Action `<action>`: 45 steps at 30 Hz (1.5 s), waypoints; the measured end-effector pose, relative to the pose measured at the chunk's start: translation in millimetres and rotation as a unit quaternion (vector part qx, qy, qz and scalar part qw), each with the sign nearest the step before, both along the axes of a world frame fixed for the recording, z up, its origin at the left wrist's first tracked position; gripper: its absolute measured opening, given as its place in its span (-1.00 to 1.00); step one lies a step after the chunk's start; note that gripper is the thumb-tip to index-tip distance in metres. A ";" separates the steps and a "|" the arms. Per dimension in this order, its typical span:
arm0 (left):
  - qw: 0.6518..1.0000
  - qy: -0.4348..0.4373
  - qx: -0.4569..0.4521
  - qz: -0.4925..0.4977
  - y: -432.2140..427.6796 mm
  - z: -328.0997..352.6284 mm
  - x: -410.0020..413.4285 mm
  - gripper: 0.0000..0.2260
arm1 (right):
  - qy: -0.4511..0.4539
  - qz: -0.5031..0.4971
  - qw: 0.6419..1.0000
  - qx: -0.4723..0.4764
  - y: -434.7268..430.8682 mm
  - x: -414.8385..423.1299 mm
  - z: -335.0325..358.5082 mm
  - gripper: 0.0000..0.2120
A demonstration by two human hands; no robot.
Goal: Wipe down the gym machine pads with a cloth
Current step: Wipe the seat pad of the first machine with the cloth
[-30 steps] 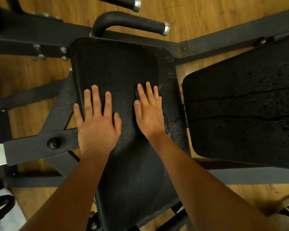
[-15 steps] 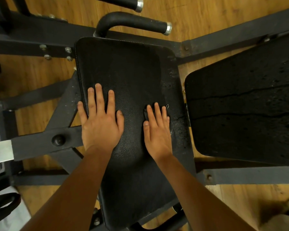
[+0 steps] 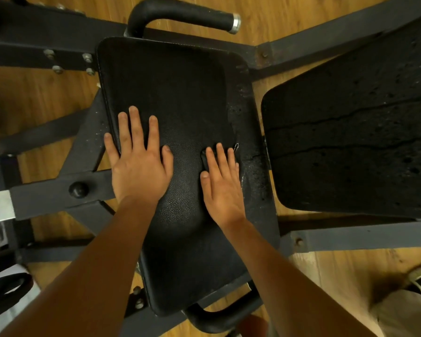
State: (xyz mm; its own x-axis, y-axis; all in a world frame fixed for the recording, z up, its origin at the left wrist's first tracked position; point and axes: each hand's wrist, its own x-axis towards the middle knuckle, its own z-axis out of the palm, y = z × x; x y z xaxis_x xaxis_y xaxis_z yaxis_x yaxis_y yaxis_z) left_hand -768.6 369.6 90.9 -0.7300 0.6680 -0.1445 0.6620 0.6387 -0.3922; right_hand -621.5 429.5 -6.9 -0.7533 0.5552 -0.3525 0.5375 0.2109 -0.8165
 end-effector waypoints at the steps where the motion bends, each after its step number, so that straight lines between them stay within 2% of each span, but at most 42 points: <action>1: 1.000 0.000 0.003 0.000 0.3 -0.4 0.6 -0.45 | -0.001 0.000 1.000 0.000 1.3 -1.1 -0.6 -0.49; 8: 1.000 0.003 0.009 -0.005 -0.3 -1.8 0.1 -0.45 | -0.004 -0.018 1.000 0.001 9.5 -13.2 1.3 -0.49; 20: 1.000 -0.004 0.014 -0.006 -0.1 -1.4 0.0 -0.46 | -0.014 0.018 1.000 0.020 -35.7 60.1 -9.2 -0.48; 32: 1.000 0.005 0.014 -0.010 -0.7 -2.4 0.6 -0.46 | -0.016 -0.037 0.999 0.037 -32.7 39.8 -9.5 -0.48; 41: 1.000 0.003 0.012 -0.009 -0.3 -2.5 0.4 -0.45 | -0.001 -0.005 1.000 0.023 -40.5 63.1 -10.2 -0.47; 45: 1.000 0.004 0.017 -0.010 -0.5 -3.2 -0.1 -0.46 | 0.026 0.053 0.998 0.015 -56.7 105.8 -14.6 -0.37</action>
